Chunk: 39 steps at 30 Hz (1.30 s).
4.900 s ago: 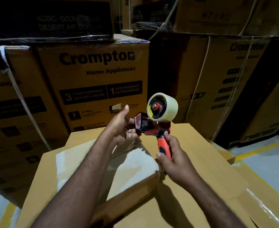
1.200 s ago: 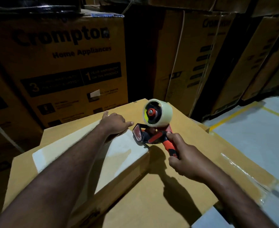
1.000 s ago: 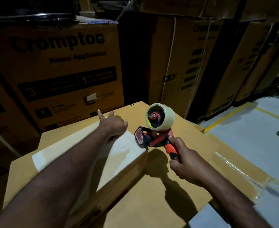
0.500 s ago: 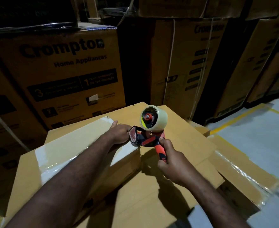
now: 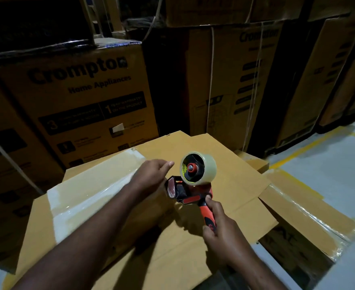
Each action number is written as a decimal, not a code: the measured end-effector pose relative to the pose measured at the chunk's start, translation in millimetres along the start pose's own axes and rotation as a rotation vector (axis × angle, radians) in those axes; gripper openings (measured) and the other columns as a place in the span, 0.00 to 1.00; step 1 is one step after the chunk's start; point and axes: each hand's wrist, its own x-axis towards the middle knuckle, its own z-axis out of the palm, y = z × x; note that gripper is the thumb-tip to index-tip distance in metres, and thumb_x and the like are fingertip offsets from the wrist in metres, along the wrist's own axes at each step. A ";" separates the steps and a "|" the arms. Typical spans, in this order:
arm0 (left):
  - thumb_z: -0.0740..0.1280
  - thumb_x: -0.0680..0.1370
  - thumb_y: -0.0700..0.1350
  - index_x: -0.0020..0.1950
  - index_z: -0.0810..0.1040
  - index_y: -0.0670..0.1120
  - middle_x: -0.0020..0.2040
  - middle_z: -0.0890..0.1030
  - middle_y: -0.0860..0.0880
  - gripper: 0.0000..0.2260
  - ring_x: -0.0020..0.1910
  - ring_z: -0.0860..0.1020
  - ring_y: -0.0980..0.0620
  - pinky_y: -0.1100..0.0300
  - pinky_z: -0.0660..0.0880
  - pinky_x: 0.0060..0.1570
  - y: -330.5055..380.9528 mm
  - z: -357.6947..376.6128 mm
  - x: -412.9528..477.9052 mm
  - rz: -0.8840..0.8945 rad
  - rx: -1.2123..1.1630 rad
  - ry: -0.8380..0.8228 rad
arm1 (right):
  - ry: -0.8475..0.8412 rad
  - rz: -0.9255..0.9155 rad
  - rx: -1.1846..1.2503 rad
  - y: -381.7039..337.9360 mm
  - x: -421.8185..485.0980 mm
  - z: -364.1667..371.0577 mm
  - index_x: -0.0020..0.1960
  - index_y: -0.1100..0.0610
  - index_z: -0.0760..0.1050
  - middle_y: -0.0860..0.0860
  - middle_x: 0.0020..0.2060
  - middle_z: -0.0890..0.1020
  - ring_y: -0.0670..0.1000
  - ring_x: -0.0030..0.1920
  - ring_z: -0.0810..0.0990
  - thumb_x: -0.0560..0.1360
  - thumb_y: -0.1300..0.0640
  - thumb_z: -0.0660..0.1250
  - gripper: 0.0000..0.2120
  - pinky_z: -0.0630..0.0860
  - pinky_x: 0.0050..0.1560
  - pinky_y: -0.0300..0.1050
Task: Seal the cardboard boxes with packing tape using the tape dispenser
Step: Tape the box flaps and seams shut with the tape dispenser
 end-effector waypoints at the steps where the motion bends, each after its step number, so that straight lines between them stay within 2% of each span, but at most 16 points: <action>1: 0.51 0.79 0.72 0.60 0.83 0.52 0.64 0.81 0.47 0.32 0.67 0.75 0.46 0.42 0.67 0.72 4.8 0.5 -9.0 -0.030 -0.115 -0.077 | 0.002 -0.010 -0.001 1.7 0.1 1.6 0.78 0.39 0.48 0.48 0.71 0.73 0.49 0.61 0.79 0.81 0.55 0.63 0.33 0.71 0.49 0.34; 3: 0.48 0.82 0.67 0.70 0.79 0.52 0.78 0.68 0.46 0.31 0.79 0.60 0.40 0.40 0.53 0.78 8.2 4.5 -17.5 -0.075 -0.047 -0.205 | 0.000 -0.016 -0.006 3.4 -0.8 8.2 0.79 0.39 0.48 0.49 0.67 0.76 0.47 0.54 0.79 0.81 0.55 0.63 0.33 0.74 0.45 0.36; 4: 0.47 0.83 0.66 0.73 0.76 0.53 0.81 0.61 0.47 0.30 0.81 0.51 0.39 0.41 0.48 0.78 8.6 5.2 -18.4 -0.098 0.009 -0.228 | 0.002 -0.022 -0.013 3.7 -1.7 12.3 0.79 0.40 0.48 0.50 0.64 0.78 0.46 0.51 0.80 0.81 0.55 0.63 0.33 0.75 0.43 0.37; 6: 0.47 0.84 0.64 0.75 0.73 0.54 0.83 0.55 0.48 0.27 0.82 0.44 0.38 0.42 0.43 0.77 9.4 2.9 -17.2 -0.119 0.013 -0.257 | 0.015 -0.046 -0.025 4.9 -2.8 19.3 0.79 0.41 0.48 0.51 0.65 0.77 0.49 0.55 0.80 0.81 0.55 0.63 0.34 0.75 0.46 0.39; 9: 0.55 0.85 0.61 0.75 0.73 0.55 0.82 0.59 0.49 0.22 0.82 0.46 0.43 0.41 0.41 0.78 11.4 1.6 -11.1 -0.036 0.103 -0.339 | 0.020 -0.074 -0.062 17.2 -4.5 22.6 0.79 0.39 0.46 0.49 0.70 0.73 0.50 0.61 0.77 0.82 0.55 0.62 0.34 0.73 0.51 0.38; 11: 0.66 0.78 0.54 0.73 0.74 0.54 0.79 0.67 0.53 0.23 0.82 0.49 0.48 0.39 0.42 0.78 5.4 5.3 -7.8 0.064 0.293 -0.374 | -0.112 -0.094 -0.164 32.3 -17.5 29.8 0.75 0.28 0.42 0.46 0.68 0.72 0.47 0.59 0.76 0.81 0.53 0.61 0.36 0.74 0.54 0.42; 12: 0.68 0.76 0.49 0.73 0.73 0.55 0.77 0.68 0.54 0.25 0.82 0.49 0.49 0.37 0.42 0.78 2.9 7.8 -6.9 0.098 0.345 -0.380 | -0.167 -0.088 -0.177 40.2 -27.8 36.3 0.71 0.24 0.41 0.45 0.67 0.72 0.45 0.59 0.75 0.81 0.53 0.60 0.36 0.74 0.57 0.44; 14: 0.68 0.76 0.46 0.72 0.74 0.56 0.77 0.68 0.56 0.24 0.82 0.49 0.49 0.36 0.41 0.77 -0.3 8.7 -4.3 0.116 0.321 -0.368 | -0.162 -0.035 -0.101 48.6 -43.7 47.0 0.69 0.23 0.43 0.44 0.66 0.72 0.43 0.60 0.74 0.81 0.51 0.61 0.34 0.74 0.60 0.43; 18: 0.61 0.79 0.56 0.68 0.78 0.55 0.76 0.70 0.55 0.20 0.82 0.51 0.50 0.36 0.41 0.77 0.9 6.4 -3.5 0.086 0.273 -0.371 | -0.106 0.052 0.030 50.7 -32.8 48.0 0.77 0.38 0.48 0.45 0.56 0.77 0.41 0.53 0.77 0.81 0.53 0.62 0.32 0.77 0.53 0.42; 20: 0.58 0.85 0.55 0.67 0.80 0.52 0.75 0.73 0.53 0.16 0.81 0.53 0.50 0.38 0.43 0.77 2.6 7.2 -2.5 0.085 0.311 -0.338 | -0.088 0.066 0.058 46.3 -26.6 39.6 0.77 0.39 0.51 0.45 0.55 0.78 0.41 0.50 0.78 0.81 0.54 0.63 0.31 0.77 0.49 0.40; 25: 0.59 0.86 0.48 0.67 0.80 0.48 0.69 0.79 0.48 0.14 0.79 0.61 0.47 0.44 0.52 0.77 8.0 21.0 -12.2 0.143 0.466 -0.166 | -0.046 0.115 0.184 29.8 -10.4 16.6 0.77 0.39 0.53 0.45 0.51 0.76 0.48 0.44 0.82 0.81 0.54 0.64 0.31 0.80 0.43 0.42; 27: 0.58 0.86 0.49 0.72 0.75 0.49 0.73 0.75 0.47 0.16 0.80 0.59 0.46 0.44 0.52 0.78 14.0 23.6 -17.2 0.132 0.491 -0.112 | -0.015 0.131 0.247 23.7 0.5 12.2 0.77 0.40 0.55 0.46 0.49 0.76 0.49 0.42 0.82 0.80 0.56 0.65 0.31 0.81 0.41 0.45; 29: 0.55 0.86 0.52 0.77 0.69 0.50 0.80 0.64 0.46 0.19 0.82 0.54 0.44 0.42 0.51 0.79 18.9 30.6 -25.2 0.059 0.559 -0.036 | -0.002 0.181 0.450 17.2 11.2 8.7 0.74 0.42 0.58 0.52 0.50 0.79 0.52 0.38 0.83 0.80 0.60 0.66 0.29 0.82 0.41 0.50; 31: 0.51 0.86 0.56 0.75 0.69 0.51 0.83 0.55 0.44 0.21 0.82 0.50 0.42 0.39 0.48 0.78 23.6 37.6 -35.8 -0.070 0.607 0.051 | 0.009 0.231 0.682 11.6 23.3 8.1 0.70 0.44 0.61 0.59 0.52 0.80 0.53 0.35 0.80 0.80 0.64 0.66 0.26 0.81 0.38 0.49; 35: 0.52 0.86 0.54 0.68 0.73 0.49 0.82 0.56 0.39 0.18 0.81 0.52 0.38 0.39 0.50 0.78 20.3 40.8 -47.8 -0.092 0.608 0.118 | 0.053 0.293 0.957 6.8 52.2 10.6 0.64 0.62 0.70 0.63 0.38 0.77 0.55 0.30 0.77 0.80 0.66 0.65 0.13 0.76 0.29 0.46; 39: 0.54 0.85 0.55 0.73 0.71 0.49 0.82 0.56 0.40 0.19 0.82 0.51 0.38 0.43 0.47 0.79 5.2 32.1 -56.9 -0.020 0.631 0.084 | 0.013 0.308 1.114 3.2 80.5 9.3 0.61 0.67 0.71 0.61 0.36 0.76 0.53 0.30 0.76 0.78 0.68 0.65 0.13 0.75 0.27 0.44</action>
